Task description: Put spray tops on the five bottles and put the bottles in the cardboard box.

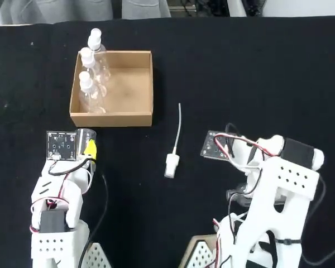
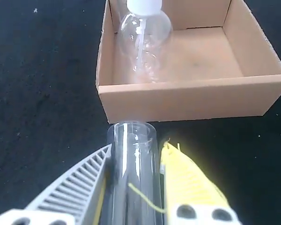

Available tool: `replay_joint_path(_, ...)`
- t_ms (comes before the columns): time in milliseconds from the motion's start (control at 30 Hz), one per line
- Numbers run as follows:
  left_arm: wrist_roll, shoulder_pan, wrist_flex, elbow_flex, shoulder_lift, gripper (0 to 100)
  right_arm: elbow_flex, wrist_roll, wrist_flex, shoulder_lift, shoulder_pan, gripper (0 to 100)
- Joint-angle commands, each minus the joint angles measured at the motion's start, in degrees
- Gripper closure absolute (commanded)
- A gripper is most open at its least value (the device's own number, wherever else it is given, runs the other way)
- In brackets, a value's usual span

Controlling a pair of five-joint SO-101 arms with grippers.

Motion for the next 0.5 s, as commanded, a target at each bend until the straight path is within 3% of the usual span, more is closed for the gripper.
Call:
replay_joint_path(0,0.53,-0.75,0.09,0.22,-0.35,84,5.05,2.46,-7.56,0.57,2.2,65.8)
replay_joint_path(467,0.53,-0.75,0.0,0.22,-0.35,84,15.43,16.18,-18.37,0.57,10.99,65.9)
